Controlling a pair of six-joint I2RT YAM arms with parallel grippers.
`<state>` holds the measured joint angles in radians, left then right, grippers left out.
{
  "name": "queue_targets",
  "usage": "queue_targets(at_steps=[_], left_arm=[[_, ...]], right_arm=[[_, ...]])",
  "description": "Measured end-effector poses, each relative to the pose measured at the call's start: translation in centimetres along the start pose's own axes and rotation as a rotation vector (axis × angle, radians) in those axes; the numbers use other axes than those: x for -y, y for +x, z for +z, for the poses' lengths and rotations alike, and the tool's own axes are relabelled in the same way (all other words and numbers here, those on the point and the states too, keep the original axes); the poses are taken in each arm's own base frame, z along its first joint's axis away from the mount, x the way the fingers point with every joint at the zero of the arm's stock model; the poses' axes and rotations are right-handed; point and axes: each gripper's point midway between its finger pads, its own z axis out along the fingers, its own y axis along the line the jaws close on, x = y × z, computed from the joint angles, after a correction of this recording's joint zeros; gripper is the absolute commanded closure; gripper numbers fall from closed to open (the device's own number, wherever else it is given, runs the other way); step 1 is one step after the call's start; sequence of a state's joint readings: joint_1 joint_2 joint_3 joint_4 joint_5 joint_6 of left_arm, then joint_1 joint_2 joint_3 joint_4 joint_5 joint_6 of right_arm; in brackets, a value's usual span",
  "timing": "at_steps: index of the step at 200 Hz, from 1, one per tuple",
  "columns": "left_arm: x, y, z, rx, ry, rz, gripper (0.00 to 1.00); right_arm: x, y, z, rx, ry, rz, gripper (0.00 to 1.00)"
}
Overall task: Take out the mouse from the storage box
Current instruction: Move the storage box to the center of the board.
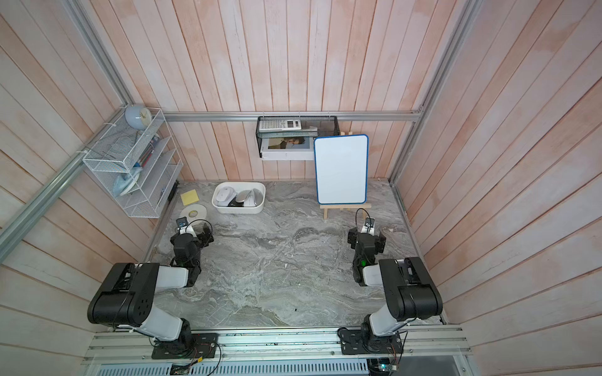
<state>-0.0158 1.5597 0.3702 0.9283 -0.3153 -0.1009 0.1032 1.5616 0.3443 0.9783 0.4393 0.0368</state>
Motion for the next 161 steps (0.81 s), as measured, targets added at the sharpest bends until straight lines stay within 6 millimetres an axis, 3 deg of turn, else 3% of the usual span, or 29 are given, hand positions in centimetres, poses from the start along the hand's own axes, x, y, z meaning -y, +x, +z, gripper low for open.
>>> queue_targets(at_steps=[161], left_arm=[[0.00, 0.00, 0.00, 0.000, 0.000, 0.000, 0.00]], right_arm=[[0.10, 0.08, 0.07, -0.005, 0.000, 0.008, 0.03]])
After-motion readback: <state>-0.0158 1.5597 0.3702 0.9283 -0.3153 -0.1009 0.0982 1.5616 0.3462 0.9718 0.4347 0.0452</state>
